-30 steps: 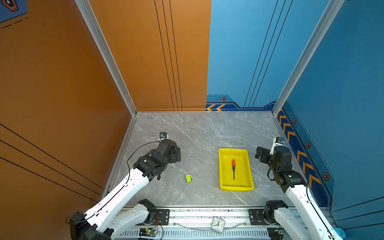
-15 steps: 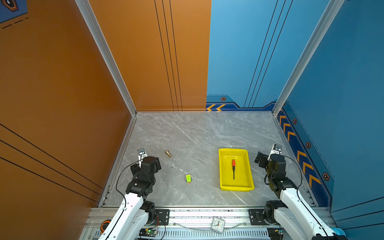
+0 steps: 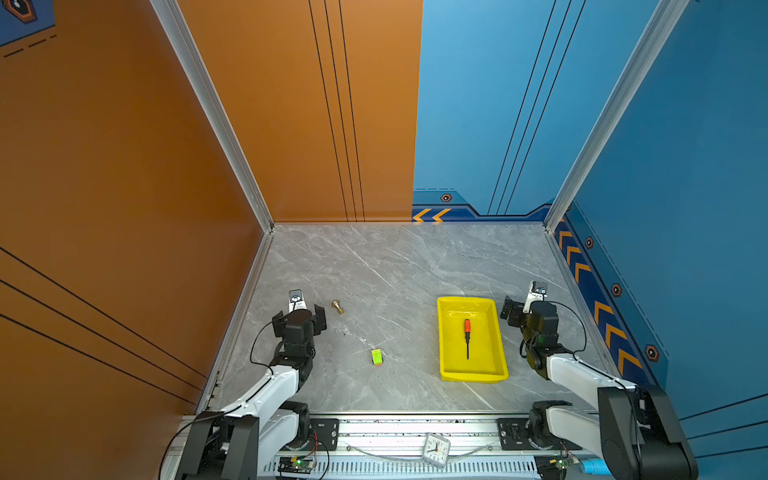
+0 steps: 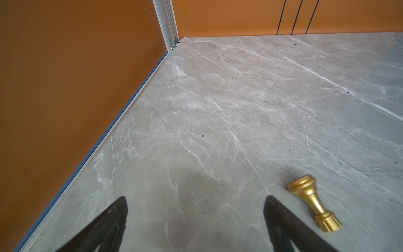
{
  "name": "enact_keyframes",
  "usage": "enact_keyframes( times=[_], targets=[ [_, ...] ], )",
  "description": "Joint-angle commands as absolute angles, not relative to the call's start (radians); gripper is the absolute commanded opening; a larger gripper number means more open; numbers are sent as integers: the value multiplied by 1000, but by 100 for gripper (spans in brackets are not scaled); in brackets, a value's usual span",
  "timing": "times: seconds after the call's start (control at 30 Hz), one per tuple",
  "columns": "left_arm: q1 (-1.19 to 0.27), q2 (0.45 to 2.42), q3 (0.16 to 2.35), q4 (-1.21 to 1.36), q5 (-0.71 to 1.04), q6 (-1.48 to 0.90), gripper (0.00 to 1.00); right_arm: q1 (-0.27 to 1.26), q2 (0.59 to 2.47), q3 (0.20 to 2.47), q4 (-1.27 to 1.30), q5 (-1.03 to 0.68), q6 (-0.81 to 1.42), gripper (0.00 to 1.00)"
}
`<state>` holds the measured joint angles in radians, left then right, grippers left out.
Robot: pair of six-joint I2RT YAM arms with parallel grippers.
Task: Put the screwdriver in the bin
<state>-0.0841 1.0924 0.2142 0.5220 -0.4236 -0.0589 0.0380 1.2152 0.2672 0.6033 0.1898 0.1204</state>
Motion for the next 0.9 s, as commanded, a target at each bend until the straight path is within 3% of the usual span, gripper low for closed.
enact_keyframes(
  times=[0.0, 0.3, 0.87],
  targets=[
    [-72, 1193, 253, 714, -361, -19, 98, 29, 1296, 293, 792, 163, 84, 100],
    [-67, 1418, 333, 868, -321, -12, 98, 23, 1497, 328, 949, 154, 81, 100],
    [-77, 1572, 357, 988, -345, 3, 98, 40, 1545, 355, 942, 242, 89, 100]
  ],
)
